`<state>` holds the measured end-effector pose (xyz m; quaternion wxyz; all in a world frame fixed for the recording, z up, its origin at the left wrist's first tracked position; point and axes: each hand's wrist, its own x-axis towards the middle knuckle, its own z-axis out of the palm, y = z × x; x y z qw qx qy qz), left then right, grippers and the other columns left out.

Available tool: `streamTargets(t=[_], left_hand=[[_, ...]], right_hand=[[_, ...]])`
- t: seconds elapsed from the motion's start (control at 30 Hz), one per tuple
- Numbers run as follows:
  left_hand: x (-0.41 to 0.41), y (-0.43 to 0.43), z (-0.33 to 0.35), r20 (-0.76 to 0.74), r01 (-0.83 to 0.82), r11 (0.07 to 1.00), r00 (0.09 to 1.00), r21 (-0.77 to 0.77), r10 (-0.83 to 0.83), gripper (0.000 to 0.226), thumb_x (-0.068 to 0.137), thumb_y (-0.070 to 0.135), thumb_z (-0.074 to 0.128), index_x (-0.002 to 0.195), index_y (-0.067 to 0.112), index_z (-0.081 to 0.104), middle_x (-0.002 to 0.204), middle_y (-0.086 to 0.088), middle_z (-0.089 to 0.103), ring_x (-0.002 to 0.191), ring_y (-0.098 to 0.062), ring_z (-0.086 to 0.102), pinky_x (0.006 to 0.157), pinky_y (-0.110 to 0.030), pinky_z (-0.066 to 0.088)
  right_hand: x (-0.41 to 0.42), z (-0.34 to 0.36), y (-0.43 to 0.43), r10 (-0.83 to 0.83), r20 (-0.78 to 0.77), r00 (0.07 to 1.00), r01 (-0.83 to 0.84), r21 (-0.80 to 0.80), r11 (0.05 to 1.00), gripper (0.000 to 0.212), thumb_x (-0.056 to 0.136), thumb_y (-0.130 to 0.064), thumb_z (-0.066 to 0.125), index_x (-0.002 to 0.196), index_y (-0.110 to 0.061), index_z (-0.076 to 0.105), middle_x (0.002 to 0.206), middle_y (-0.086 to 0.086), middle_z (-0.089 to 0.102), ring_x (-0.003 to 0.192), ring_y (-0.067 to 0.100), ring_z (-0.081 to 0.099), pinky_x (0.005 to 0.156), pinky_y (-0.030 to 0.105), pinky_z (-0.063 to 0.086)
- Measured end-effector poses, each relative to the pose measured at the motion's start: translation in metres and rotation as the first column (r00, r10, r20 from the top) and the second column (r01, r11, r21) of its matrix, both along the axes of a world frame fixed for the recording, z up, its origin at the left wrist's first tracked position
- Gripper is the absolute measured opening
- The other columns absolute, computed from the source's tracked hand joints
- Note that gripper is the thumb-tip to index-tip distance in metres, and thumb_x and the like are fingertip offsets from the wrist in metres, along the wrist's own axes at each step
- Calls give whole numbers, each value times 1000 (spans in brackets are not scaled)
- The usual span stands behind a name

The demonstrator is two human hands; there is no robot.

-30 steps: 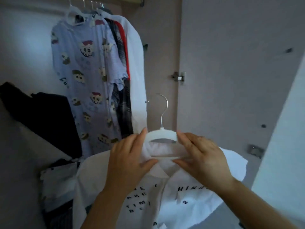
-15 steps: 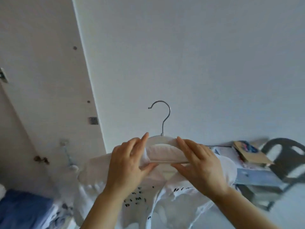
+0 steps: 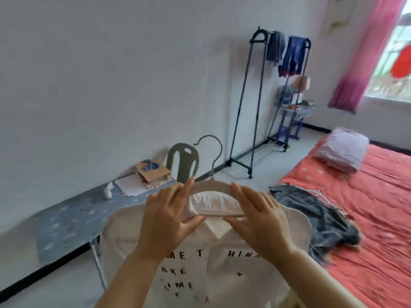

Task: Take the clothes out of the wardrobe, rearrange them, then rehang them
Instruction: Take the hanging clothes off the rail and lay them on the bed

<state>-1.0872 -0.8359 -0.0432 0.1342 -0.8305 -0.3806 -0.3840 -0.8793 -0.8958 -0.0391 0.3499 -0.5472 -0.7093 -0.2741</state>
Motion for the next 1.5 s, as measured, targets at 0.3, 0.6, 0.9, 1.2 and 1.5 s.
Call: streamTargets(t=[0.3,0.6,0.9,1.2,1.5], left_hand=[[206,45,-30,5,388,905,919,-176,-393,83,73,62,55,138,15,35,109,-4,59,97,-13,46,84,-25,35],[360,137,-64,40,626,762,776,-164,-629,81,67,58,56,135,17,39,112,7,45,97,-12,47,79,-25,31],[465,207,-94,32,673,703,727,-231,-686,99,50,47,87,133,16,41,109,1,54,96,-14,47,81,-27,32],[588,288,-145,-14,594,695,756,-404,-654,92,54,45,85,130,15,42,106,-4,63,102,-15,46,82,-37,47],[698,354,-218,-135,463,692,770,-554,-624,95,49,48,86,127,17,43,100,-1,63,96,-14,45,78,-38,50]], right_hand=[[174,-39,-26,-337,-26,941,337,-14,942,66,73,-50,59,128,-13,48,107,3,64,94,13,52,87,28,41],[287,-71,23,-584,7,812,583,-49,811,66,74,-50,58,128,-13,48,111,2,62,98,13,52,90,29,40],[377,-102,85,-654,-13,756,651,-94,754,63,79,-53,55,129,-14,47,113,-1,57,96,11,54,84,29,47],[505,-159,174,-620,-99,779,589,-225,776,65,72,-49,58,127,-15,48,115,-3,53,94,13,53,82,27,43],[614,-237,245,-611,-212,763,493,-420,762,79,55,-36,85,123,-14,52,108,0,62,89,17,59,78,26,46]])
